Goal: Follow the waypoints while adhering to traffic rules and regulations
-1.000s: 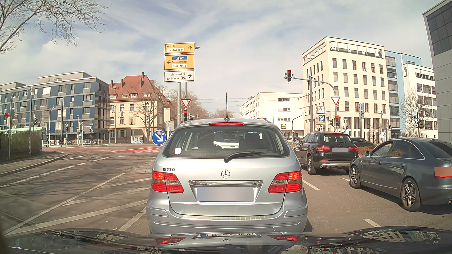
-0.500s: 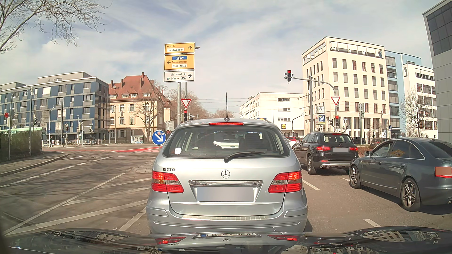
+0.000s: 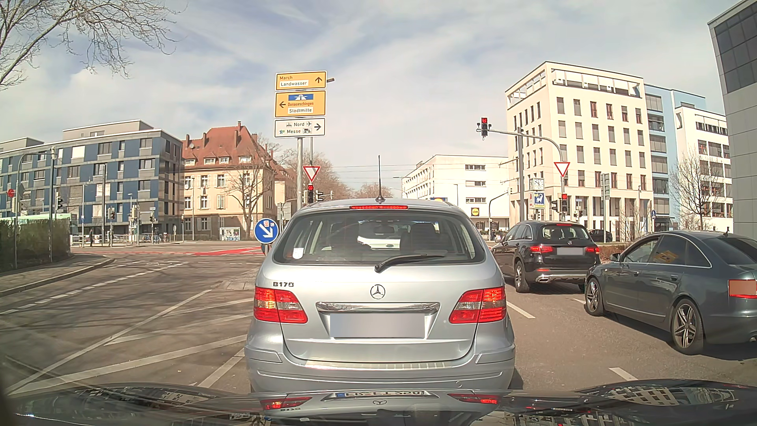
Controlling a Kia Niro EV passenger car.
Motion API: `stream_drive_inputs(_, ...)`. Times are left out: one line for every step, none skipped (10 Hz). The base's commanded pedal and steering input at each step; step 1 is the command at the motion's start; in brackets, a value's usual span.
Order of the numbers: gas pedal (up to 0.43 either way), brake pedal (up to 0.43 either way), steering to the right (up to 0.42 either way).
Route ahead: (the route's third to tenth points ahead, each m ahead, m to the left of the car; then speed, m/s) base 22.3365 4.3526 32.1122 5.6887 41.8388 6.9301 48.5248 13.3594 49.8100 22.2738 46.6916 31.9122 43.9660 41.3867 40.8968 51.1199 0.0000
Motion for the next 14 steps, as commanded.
stream_drive_inputs(0.000, 0.305, 0.006)
stream_drive_inputs(0.000, 0.305, 0.006)
stream_drive_inputs(0.000, 0.305, 0.006)
stream_drive_inputs(0.000, 0.299, 0.006)
stream_drive_inputs(0.000, 0.299, 0.006)
stream_drive_inputs(0.000, 0.299, 0.006)
stream_drive_inputs(0.000, 0.305, 0.006)
stream_drive_inputs(0.000, 0.305, 0.006)
stream_drive_inputs(0.000, 0.305, 0.006)
stream_drive_inputs(0.000, 0.299, 0.006)
stream_drive_inputs(0.000, 0.305, 0.006)
stream_drive_inputs(0.000, 0.299, 0.006)
stream_drive_inputs(0.000, 0.311, 0.006)
stream_drive_inputs(0.000, 0.299, 0.006)
